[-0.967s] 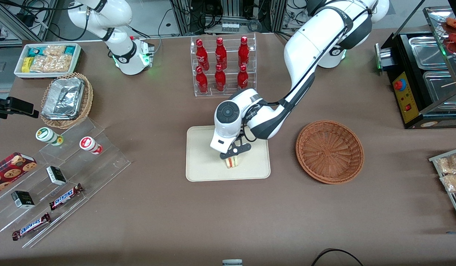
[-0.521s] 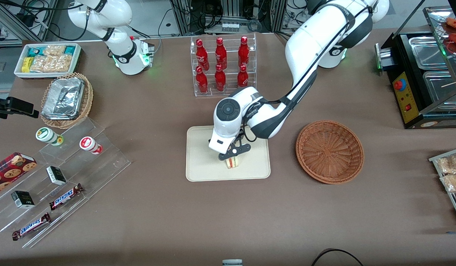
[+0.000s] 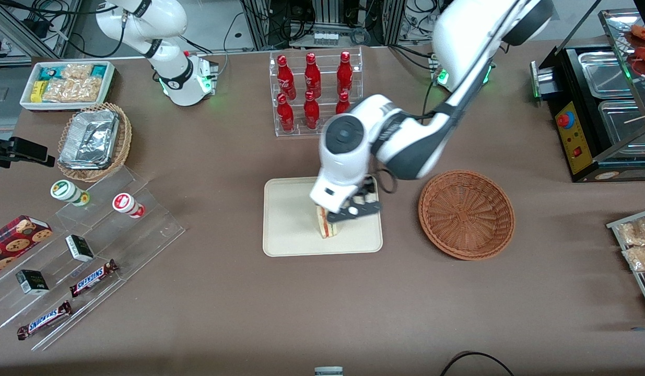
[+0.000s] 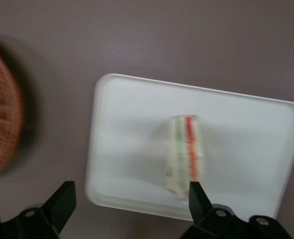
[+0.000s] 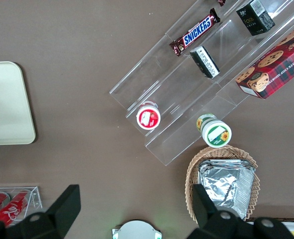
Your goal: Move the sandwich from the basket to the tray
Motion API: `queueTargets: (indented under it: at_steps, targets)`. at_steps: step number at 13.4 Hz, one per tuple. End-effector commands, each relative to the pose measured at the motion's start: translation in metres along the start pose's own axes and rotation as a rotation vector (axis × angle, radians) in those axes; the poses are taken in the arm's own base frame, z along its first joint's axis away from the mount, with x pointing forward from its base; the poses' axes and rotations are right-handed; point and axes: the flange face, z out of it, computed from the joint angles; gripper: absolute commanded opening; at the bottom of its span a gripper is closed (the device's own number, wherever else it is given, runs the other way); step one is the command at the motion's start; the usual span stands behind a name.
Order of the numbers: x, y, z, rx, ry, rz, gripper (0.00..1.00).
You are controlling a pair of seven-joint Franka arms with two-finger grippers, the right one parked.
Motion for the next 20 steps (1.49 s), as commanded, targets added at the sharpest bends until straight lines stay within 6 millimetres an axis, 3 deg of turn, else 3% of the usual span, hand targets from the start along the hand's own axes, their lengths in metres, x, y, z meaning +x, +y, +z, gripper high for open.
queueTargets:
  at_steps: [1,3,6,12,13,17,20]
  targets:
    - [0.032,-0.076,-0.006,0.031,-0.036,0.102,1.0]
    - [0.05,-0.123,-0.02,0.018,-0.046,0.145,1.0]
    - [0.058,-0.187,-0.029,0.039,-0.047,0.22,1.0]
    - [0.068,-0.281,-0.07,-0.028,-0.107,0.435,1.0]
    - [0.072,-0.311,-0.081,-0.033,-0.107,0.448,1.0]
    - [0.064,-0.394,-0.124,-0.057,-0.119,0.485,1.0]
    - [0.051,-0.434,-0.16,-0.045,-0.086,0.433,1.0]
